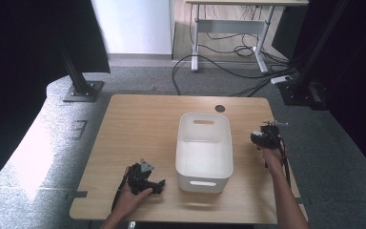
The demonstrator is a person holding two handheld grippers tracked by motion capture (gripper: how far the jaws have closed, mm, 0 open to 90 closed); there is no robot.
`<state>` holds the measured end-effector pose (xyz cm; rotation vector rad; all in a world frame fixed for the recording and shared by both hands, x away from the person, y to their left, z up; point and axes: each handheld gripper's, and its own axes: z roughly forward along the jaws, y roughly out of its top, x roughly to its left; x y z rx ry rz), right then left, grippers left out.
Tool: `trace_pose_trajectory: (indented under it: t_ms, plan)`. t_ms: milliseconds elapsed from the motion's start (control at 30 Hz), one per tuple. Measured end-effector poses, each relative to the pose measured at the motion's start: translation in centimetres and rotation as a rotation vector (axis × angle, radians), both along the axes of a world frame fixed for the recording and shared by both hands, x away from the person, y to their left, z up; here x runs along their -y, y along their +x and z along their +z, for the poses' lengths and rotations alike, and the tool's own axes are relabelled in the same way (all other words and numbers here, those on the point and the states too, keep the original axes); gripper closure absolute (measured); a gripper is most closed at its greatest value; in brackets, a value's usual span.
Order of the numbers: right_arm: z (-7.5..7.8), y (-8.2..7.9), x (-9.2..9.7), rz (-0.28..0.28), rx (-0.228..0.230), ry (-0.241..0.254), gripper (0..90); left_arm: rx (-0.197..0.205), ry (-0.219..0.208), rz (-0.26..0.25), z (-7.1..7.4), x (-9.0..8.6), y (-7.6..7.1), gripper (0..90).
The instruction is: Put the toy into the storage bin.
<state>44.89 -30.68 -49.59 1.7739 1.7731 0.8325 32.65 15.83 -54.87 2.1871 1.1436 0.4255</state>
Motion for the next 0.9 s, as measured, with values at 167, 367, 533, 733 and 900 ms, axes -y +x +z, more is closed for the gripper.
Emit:
trace_pose_trajectory:
  t_ms: [167, 367, 533, 733, 900]
  plan:
    - [0.7, -0.8, -0.3, 0.015, 0.017, 0.001, 50.3, 0.000, 0.000, 0.000, 0.0, 0.0, 0.0, 0.0]
    - [1.0, -1.8, 0.0, 0.009, 0.027, 0.025, 50.3, 0.000, 0.000, -0.001, 0.0, 0.0, 0.0, 0.0]
    - [1.5, -2.5, 0.1, 0.010, 0.033, 0.018, 50.3, 0.000, 0.000, -0.001, 0.0, 0.0, 0.0, 0.0]
    - [2.5, -3.5, -0.2, 0.026, 0.063, 0.021, 50.2, 0.000, 0.000, -0.001, 0.0, 0.0, 0.0, 0.0]
    - [3.0, -4.2, -0.7, 0.047, 0.078, 0.028, 50.2, 0.000, 0.000, -0.001, 0.0, 0.0, -0.1, 0.0]
